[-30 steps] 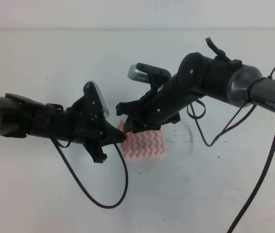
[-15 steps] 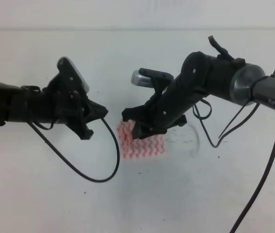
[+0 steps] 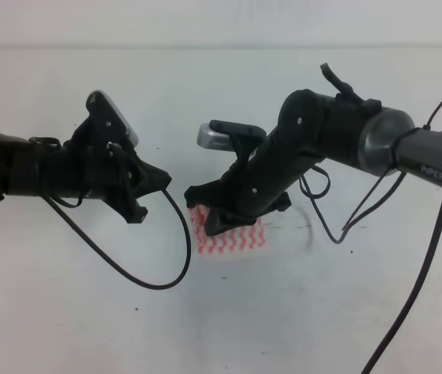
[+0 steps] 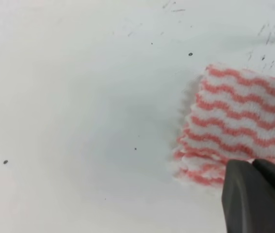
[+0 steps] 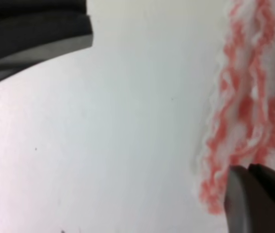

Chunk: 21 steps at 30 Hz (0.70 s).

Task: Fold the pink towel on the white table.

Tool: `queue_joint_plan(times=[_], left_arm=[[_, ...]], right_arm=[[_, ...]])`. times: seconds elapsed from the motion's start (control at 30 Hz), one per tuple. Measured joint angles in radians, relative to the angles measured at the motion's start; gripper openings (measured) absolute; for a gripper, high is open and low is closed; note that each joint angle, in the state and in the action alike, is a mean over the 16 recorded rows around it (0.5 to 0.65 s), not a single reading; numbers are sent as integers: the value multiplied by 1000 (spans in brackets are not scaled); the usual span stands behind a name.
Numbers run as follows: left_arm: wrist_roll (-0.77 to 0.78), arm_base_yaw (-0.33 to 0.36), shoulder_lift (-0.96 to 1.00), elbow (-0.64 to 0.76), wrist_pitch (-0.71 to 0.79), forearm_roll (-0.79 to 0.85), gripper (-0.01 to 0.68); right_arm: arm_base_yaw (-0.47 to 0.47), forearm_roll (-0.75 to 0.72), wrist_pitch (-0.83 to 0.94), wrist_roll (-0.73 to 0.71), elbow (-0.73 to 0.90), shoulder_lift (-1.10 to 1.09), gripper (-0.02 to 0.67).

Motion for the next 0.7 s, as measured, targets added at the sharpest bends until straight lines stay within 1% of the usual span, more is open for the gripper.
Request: queue_joint_plan(times=[0.7], left_arm=[[-4,0,0,0,3,0,-5]], right_arm=[[18,14,39,-6,-1,25,-17]])
